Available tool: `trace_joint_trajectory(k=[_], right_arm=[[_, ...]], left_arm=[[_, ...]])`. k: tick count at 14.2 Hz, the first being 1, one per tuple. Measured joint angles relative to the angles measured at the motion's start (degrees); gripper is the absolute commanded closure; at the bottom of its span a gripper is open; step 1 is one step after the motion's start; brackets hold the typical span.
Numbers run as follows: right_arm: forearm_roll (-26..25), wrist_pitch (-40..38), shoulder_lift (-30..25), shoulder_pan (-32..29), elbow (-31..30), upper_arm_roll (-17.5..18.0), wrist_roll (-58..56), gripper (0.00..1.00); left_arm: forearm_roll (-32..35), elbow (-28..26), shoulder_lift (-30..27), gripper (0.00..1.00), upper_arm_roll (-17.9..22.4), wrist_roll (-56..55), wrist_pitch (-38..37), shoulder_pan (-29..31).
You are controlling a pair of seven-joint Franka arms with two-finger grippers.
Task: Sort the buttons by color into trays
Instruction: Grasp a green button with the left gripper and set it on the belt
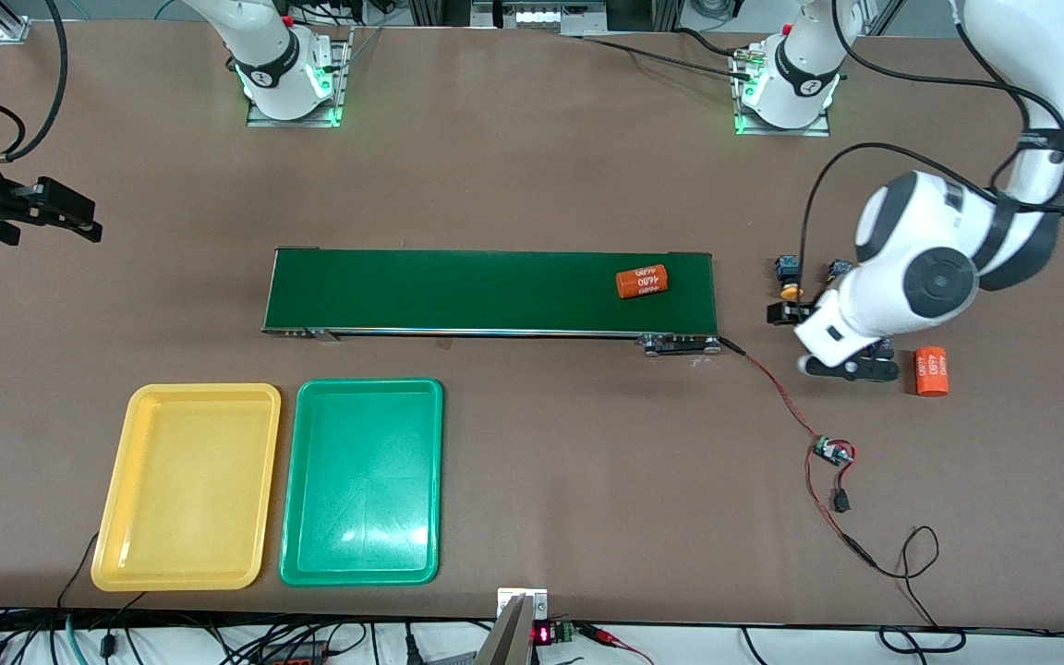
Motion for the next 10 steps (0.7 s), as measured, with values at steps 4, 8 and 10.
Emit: trace_joint_trajectory(k=[4, 8, 10], right_arm=[[0.0, 0.4, 0.0, 0.0, 0.0, 0.0, 0.0, 0.00], [0.0, 0.4, 0.0, 0.0, 0.0, 0.0, 0.0, 0.00], [0.0, 0.4, 0.0, 0.0, 0.0, 0.0, 0.0, 0.00]], left_arm=[[4.0, 0.5, 4.4, 0.00, 2.3, 0.1, 1.8, 2.2], [6.5, -3.5, 8.2, 0.00, 2.7, 4.3, 14.2, 6.0], [9.7, -6.2, 9.2, 0.03, 2.8, 4.7, 19.3, 7.0]])
